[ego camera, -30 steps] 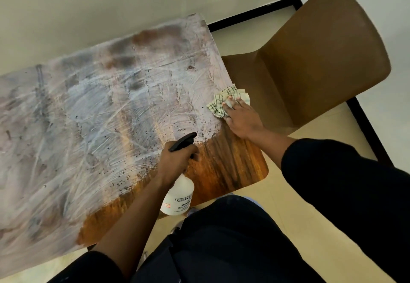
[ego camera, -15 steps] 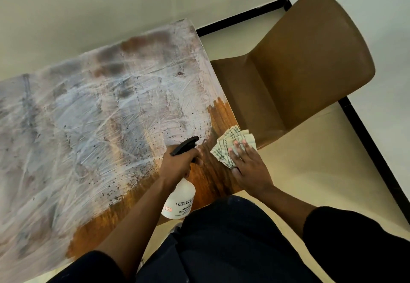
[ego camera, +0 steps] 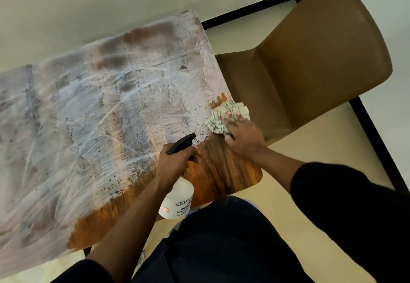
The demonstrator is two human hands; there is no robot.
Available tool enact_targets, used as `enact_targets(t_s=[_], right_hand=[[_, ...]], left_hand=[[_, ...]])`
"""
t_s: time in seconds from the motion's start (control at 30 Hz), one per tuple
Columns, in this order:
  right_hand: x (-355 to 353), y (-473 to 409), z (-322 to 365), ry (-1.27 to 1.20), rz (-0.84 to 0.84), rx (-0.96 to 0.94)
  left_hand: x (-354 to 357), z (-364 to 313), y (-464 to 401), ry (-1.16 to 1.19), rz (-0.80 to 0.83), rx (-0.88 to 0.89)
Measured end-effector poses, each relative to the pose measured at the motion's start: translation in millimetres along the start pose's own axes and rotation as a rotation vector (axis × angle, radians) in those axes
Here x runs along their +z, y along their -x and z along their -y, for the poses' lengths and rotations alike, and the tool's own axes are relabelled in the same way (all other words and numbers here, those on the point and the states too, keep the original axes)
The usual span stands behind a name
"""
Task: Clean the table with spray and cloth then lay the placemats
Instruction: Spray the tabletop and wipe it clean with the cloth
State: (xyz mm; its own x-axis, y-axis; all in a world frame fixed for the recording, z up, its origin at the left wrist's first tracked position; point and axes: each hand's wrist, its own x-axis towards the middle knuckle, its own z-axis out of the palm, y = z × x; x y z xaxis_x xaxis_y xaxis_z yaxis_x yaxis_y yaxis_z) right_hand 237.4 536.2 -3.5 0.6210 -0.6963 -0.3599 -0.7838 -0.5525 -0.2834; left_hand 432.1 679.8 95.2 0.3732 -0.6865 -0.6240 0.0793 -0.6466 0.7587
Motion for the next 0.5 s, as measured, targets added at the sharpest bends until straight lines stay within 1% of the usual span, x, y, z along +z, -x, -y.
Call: enact_targets(t_s=[0.1,0.27,0.37,0.5], right_hand=[[-19.6,-39.6,1.0,0.004,-0.012,-0.013],[-38.0,-85.3,8.5,-0.039,-0.017,0.088],[-33.9,-79.8,9.8,-0.039,-0.035,0.11],[-22.0,-37.5,18.2,-0.016,-0.053,0.119]], left_hand=[[-3.7,1.5,4.6,0.002,0.003,0.002],[-12.4,6.2,8.6,-0.027,-0.059,-0.031],[-13.0,6.9,9.7,-0.015,-0.073,-0.039],[-9.8,4.7,8.4,0.006,-0.045,-0.011]])
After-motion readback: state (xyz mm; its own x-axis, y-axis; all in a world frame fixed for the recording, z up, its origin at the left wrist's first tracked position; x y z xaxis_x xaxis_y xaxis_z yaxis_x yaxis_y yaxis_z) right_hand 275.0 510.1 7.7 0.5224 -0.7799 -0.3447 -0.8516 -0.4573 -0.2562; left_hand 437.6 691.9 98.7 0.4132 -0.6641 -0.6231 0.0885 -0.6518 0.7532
